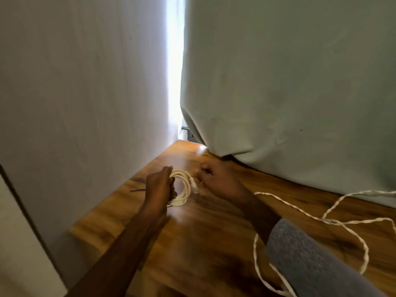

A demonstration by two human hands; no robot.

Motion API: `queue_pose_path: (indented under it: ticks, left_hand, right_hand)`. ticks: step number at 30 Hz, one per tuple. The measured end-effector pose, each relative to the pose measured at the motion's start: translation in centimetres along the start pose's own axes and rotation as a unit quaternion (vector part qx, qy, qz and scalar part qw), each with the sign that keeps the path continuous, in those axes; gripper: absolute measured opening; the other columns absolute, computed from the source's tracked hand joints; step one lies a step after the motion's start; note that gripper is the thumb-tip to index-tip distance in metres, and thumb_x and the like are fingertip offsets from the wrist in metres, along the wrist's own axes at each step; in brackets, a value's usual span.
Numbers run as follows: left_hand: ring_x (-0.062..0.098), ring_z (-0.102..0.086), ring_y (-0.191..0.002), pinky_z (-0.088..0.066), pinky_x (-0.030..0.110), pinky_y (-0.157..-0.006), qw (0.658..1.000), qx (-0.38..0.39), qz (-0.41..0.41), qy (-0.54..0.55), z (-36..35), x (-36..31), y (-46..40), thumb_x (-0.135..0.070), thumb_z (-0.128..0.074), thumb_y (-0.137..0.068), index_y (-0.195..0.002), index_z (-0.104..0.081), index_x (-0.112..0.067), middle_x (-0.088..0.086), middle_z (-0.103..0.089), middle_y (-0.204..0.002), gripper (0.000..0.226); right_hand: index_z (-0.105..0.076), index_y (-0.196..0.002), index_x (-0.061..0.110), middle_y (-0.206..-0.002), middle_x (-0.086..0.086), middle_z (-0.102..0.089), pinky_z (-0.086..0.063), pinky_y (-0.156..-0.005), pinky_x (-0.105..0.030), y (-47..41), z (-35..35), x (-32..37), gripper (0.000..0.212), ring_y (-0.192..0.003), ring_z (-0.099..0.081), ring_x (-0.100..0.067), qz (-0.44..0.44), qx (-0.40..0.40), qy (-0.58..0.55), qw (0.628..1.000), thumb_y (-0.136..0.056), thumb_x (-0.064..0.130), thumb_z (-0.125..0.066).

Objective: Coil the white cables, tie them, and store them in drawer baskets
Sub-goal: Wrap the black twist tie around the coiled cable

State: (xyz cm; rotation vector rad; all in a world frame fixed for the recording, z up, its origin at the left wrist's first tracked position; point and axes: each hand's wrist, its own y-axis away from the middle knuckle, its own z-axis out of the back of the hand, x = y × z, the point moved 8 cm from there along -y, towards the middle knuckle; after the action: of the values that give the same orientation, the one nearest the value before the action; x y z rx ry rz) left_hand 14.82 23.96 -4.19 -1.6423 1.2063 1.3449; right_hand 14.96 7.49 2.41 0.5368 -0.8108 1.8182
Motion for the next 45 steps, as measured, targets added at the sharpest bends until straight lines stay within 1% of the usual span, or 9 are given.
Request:
queue_pose_path:
  ticks: [6,14,19,23,28,32,37,41,45]
  left_hand:
    - [0.017,-0.045,-0.039,-0.039,0.028,-0.050,0.994,-0.101,-0.042,-0.009,7.3,-1.8,-2.4,-0.024,-0.051,-0.097,-0.068,-0.061,-0.005,0.008,-0.050,-0.051,0.036]
    - [0.024,-0.041,-0.040,-0.038,0.032,-0.049,0.983,-0.179,-0.030,0.036,12.3,-1.0,-4.5,-0.020,-0.053,-0.091,-0.059,-0.056,-0.006,0.007,-0.048,-0.047,0.035]
    - [0.020,-0.042,-0.041,-0.036,0.029,-0.048,0.979,-0.194,-0.015,0.068,13.3,0.0,-4.8,-0.018,-0.053,-0.089,-0.060,-0.056,-0.009,-0.003,-0.049,-0.044,0.030]
    - [0.021,-0.043,-0.041,-0.038,0.031,-0.050,0.981,-0.185,-0.020,0.051,13.1,0.0,-4.9,-0.018,-0.053,-0.089,-0.060,-0.057,-0.007,0.001,-0.049,-0.044,0.032]
    - [0.024,-0.042,-0.040,-0.039,0.032,-0.051,0.983,-0.182,-0.023,0.014,12.4,-0.2,-4.7,-0.019,-0.052,-0.091,-0.061,-0.056,-0.002,0.008,-0.048,-0.045,0.035]
    - [0.023,-0.043,-0.044,-0.039,0.033,-0.052,0.985,-0.173,-0.015,0.015,11.1,0.2,-4.5,-0.022,-0.053,-0.090,-0.063,-0.057,-0.003,0.009,-0.047,-0.051,0.033]
    - [0.022,-0.046,-0.052,-0.039,0.032,-0.053,0.989,-0.150,-0.008,-0.001,8.6,0.4,-3.7,-0.023,-0.051,-0.096,-0.064,-0.059,-0.005,0.009,-0.052,-0.058,0.037]
    - [0.022,-0.049,-0.055,-0.040,0.032,-0.055,0.988,-0.155,-0.010,-0.002,8.1,0.0,-3.4,-0.022,-0.050,-0.097,-0.066,-0.062,-0.006,0.009,-0.056,-0.062,0.037]
    - [0.021,-0.050,-0.056,-0.040,0.032,-0.054,0.986,-0.168,-0.007,0.003,8.2,-0.1,-3.3,-0.022,-0.051,-0.097,-0.070,-0.062,-0.006,0.008,-0.058,-0.065,0.033]
  right_hand:
    - [-0.074,-0.096,0.025,-0.098,0.001,-0.073,-0.055,-0.083,-0.034,-2.4,-5.8,0.8,0.012,-0.091,-0.063,-0.015,0.024,0.054,0.111,0.992,-0.090,0.017,-0.067]
    - [-0.072,-0.114,0.028,-0.121,-0.001,-0.067,-0.057,-0.090,-0.040,-4.6,-10.3,-0.1,0.029,-0.102,-0.064,-0.019,-0.014,0.107,0.197,0.974,-0.089,0.015,-0.073]
    - [-0.074,-0.104,0.026,-0.116,0.000,-0.065,-0.056,-0.087,-0.040,-4.9,-10.9,-0.1,0.017,-0.095,-0.062,-0.017,-0.011,0.104,0.215,0.971,-0.094,0.016,-0.064]
    - [-0.069,-0.097,0.021,-0.109,-0.001,-0.058,-0.057,-0.082,-0.036,-4.9,-11.0,-0.6,0.006,-0.089,-0.059,-0.015,-0.014,0.111,0.210,0.971,-0.096,0.019,-0.063]
    - [-0.063,-0.091,0.021,-0.096,0.006,-0.056,-0.043,-0.064,-0.015,-5.1,-9.6,-1.3,0.016,-0.084,-0.057,-0.007,-0.031,0.141,0.145,0.979,-0.098,0.009,-0.057]
    - [-0.057,-0.085,0.029,-0.098,0.002,-0.063,-0.051,-0.074,-0.029,-5.1,-7.7,-1.8,0.021,-0.089,-0.060,-0.017,-0.020,0.151,0.240,0.959,-0.095,0.010,-0.056]
    - [-0.062,-0.109,0.026,-0.115,-0.001,-0.064,-0.041,-0.093,-0.045,-4.2,-5.3,-1.1,0.017,-0.108,-0.058,-0.023,0.049,0.118,0.371,0.920,-0.098,0.015,-0.054]
    - [-0.065,-0.107,0.028,-0.117,0.002,-0.062,-0.044,-0.089,-0.044,-3.8,-3.0,-2.8,0.016,-0.111,-0.060,-0.022,0.035,0.100,0.400,0.910,-0.095,0.018,-0.062]
    - [-0.065,-0.113,0.027,-0.120,0.002,-0.059,-0.044,-0.097,-0.045,-2.9,-3.7,-4.1,0.021,-0.110,-0.058,-0.020,0.003,0.135,0.361,0.923,-0.092,0.021,-0.067]
